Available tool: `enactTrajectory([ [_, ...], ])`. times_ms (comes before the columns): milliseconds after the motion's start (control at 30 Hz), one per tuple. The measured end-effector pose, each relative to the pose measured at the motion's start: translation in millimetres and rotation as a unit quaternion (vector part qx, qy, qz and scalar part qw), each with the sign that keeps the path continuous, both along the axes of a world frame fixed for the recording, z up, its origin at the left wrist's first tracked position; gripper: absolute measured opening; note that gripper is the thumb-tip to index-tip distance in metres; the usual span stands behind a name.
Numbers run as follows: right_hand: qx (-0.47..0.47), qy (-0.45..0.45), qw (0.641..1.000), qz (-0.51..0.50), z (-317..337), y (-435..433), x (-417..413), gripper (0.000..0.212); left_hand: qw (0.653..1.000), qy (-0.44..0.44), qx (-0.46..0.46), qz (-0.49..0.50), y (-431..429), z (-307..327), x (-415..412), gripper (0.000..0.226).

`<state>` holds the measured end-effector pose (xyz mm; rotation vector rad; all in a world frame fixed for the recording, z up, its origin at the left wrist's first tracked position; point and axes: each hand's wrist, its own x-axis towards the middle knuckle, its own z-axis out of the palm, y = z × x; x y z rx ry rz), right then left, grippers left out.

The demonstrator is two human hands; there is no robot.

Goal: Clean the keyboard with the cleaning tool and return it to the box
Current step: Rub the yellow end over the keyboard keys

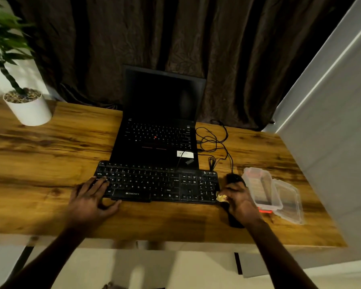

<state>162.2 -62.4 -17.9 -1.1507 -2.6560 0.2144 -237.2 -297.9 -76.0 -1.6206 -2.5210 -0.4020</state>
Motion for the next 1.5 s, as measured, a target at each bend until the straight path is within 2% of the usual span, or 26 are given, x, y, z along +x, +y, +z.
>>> enactTrajectory([
  [100, 0.004, 0.022, 1.000, -0.011, -0.5, 1.1, -8.2, 0.044, 1.000, -0.002, -0.001, -0.003, -0.6, -0.3, 0.1, 0.084],
  [267, -0.001, 0.001, 0.998, 0.056, 0.0, -15.6, -31.7, 0.041, 1.000, -0.002, 0.006, -0.008, -1.1, 0.7, 1.8, 0.085],
  [367, -0.020, -0.002, 1.000, 0.013, 0.9, -10.6, -16.4, 0.037, 1.000, -0.002, 0.002, -0.010, 0.2, 2.0, 1.1, 0.085],
  [500, -0.007, -0.027, 0.999, -0.027, -3.2, -2.3, -9.2, 0.043, 1.000, -0.007, 0.000, -0.005, -1.9, -0.1, -0.3, 0.085],
  [600, 0.011, -0.001, 1.000, -0.009, -7.3, -8.3, -24.8, 0.050, 1.000, -0.010, -0.002, -0.004, -1.1, -2.0, -0.7, 0.085],
  [800, -0.005, 0.032, 0.999, 0.043, -13.8, -22.3, -63.3, 0.043, 1.000, -0.011, -0.011, -0.001, 0.2, -6.1, -4.8, 0.086],
  [1000, 0.007, -0.026, 0.995, -0.097, -10.4, -2.0, -50.8, 0.040, 1.000, -0.013, -0.017, 0.005, 2.0, -7.0, -5.4, 0.085],
  [1133, -0.019, -0.069, 0.993, -0.094, -6.7, -7.6, -78.7, 0.037, 1.000, -0.019, -0.009, 0.002, 1.4, -7.1, -4.3, 0.084],
  [1500, -0.032, 0.035, 0.999, 0.005, -19.4, -47.5, -180.5, 0.036, 0.999, -0.044, 0.020, -0.025, 4.4, -12.5, -1.5, 0.082],
])
